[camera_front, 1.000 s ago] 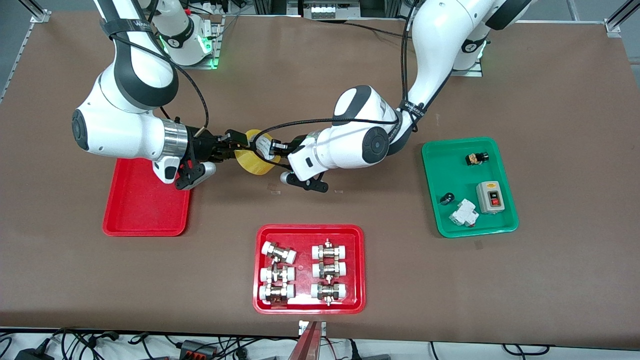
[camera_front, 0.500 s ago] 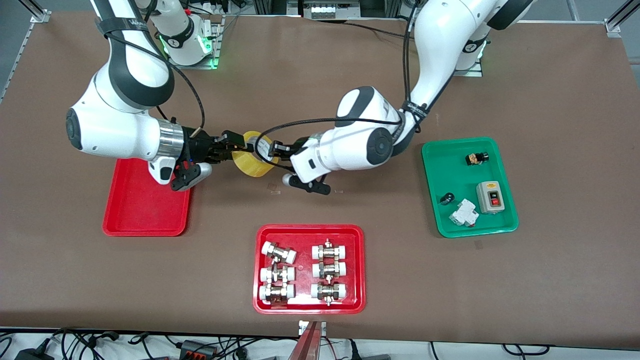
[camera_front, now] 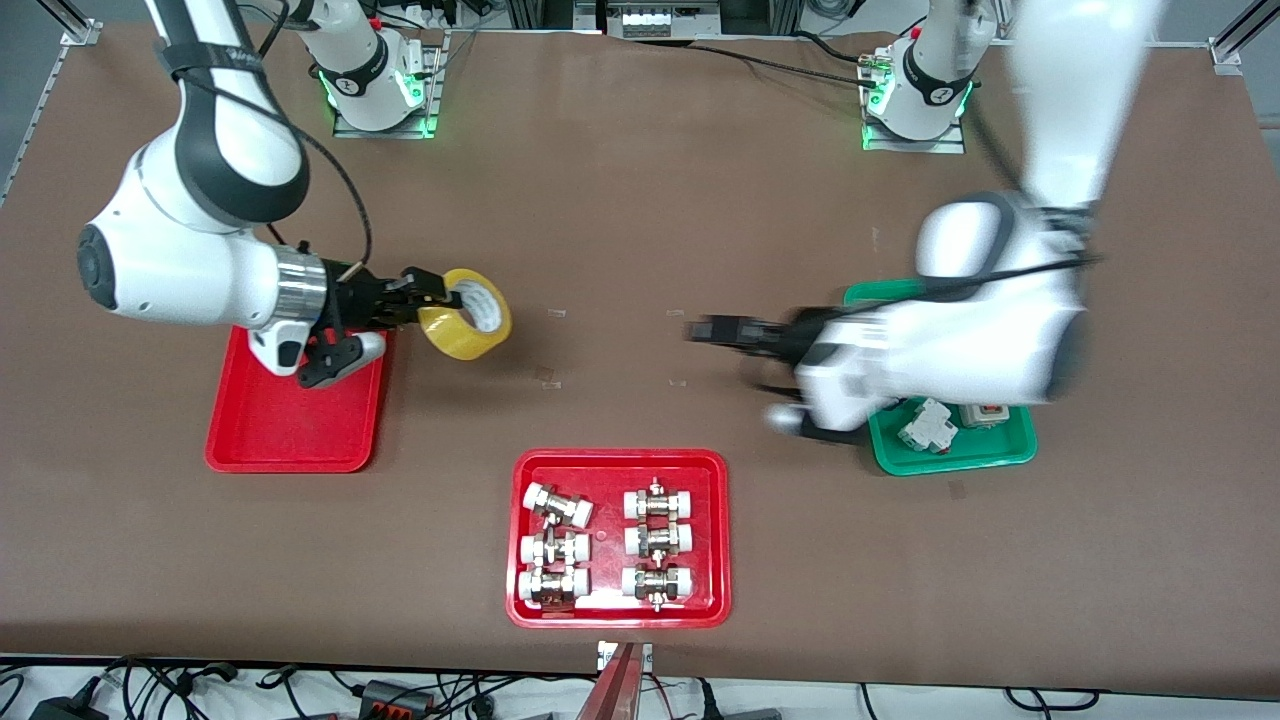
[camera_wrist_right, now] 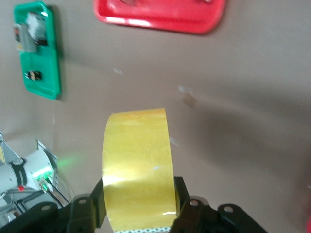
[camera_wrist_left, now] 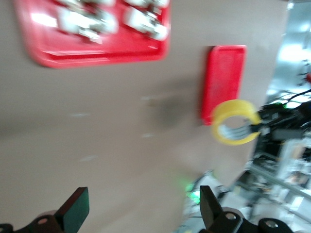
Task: Left arm passes tape to right arm into tray
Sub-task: 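Open the left gripper and withdraw while the right gripper lowers the tape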
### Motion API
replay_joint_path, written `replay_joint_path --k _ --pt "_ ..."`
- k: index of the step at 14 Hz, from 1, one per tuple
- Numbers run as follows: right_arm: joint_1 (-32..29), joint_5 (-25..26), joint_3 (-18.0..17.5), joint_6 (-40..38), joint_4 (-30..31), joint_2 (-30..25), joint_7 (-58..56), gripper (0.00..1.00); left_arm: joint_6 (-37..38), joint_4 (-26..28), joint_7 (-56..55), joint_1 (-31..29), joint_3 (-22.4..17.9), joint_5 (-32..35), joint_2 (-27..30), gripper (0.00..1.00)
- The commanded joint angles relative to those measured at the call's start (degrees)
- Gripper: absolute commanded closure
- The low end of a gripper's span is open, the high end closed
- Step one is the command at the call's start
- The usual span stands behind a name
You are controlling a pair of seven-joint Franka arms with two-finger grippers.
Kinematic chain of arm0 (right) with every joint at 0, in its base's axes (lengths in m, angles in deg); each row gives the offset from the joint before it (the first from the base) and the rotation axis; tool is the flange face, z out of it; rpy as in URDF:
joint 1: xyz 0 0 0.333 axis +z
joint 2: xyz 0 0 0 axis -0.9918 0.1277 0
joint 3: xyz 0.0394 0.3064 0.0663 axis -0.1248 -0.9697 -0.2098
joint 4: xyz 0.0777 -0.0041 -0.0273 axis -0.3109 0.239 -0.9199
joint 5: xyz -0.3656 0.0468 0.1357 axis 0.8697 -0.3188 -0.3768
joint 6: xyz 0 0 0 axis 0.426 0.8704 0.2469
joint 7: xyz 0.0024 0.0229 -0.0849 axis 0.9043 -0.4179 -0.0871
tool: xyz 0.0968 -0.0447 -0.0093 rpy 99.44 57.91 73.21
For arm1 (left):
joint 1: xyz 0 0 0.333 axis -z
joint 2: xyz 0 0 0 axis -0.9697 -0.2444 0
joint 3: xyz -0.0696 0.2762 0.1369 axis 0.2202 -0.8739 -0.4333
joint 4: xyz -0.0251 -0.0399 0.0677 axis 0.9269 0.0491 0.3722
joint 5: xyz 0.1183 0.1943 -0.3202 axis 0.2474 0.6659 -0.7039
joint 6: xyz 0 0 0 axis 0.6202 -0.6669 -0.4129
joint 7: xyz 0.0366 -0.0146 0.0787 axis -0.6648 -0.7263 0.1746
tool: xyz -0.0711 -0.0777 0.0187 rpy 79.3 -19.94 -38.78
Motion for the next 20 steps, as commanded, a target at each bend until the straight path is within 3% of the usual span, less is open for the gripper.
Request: replay_joint_path --k 1,4,6,7,9,12,13,14,15,18,20 --pt "-7.9 0.3 -0.5 -5.1 0.9 2.0 -5.9 0.85 6.6 1.5 13.9 -6.6 0.9 9.1 6.3 0.00" --pt "-16.6 0.2 -0.6 -9.3 0.7 7.1 -14.2 0.85 11.9 1.5 17.6 -10.3 0.1 12.2 9.2 0.00" --pt "-21.9 0.3 -0.6 -9.8 0.3 10.4 -21.0 0.85 16.7 1.6 17.9 -10.9 1.0 22.4 10.2 0.00" --pt "-24.4 0.3 -0.6 -9.8 0.1 11.9 -24.1 0.85 20.3 1.6 18.2 -10.8 0.6 24.2 11.5 0.00" --pt "-27.4 0.3 -0.6 -9.9 -1.2 15.3 -28.1 0.85 25.0 3.0 16.9 -10.8 0.1 25.1 14.5 0.00" --pt "-29.9 -0.4 -0.6 -9.9 -1.4 18.5 -32.8 0.82 28.9 6.4 12.9 -10.2 1.3 31.6 17.9 0.00" --pt "-30.1 -0.5 -0.7 -9.8 -1.4 18.8 -32.9 0.77 28.6 6.4 12.1 -9.8 1.6 32.0 17.8 0.00" --pt "-30.0 -0.5 -0.7 -9.9 -1.9 18.8 -32.9 0.54 28.6 5.9 12.1 -9.5 1.8 32.0 17.5 0.00" --pt "-30.1 -0.5 -0.7 -9.9 -2.3 18.8 -32.9 0.01 28.9 5.7 12.5 -9.5 1.8 32.2 17.5 0.00" --pt "-30.3 -0.3 -0.6 -9.9 -4.6 18.8 -34.6 0.00 28.8 5.5 12.6 -10.3 0.7 32.7 17.5 0.00" --pt "-30.2 0.3 -0.6 -9.9 -5.9 18.7 -34.7 0.00 28.4 2.5 12.3 -10.9 -1.2 32.5 17.2 0.00"
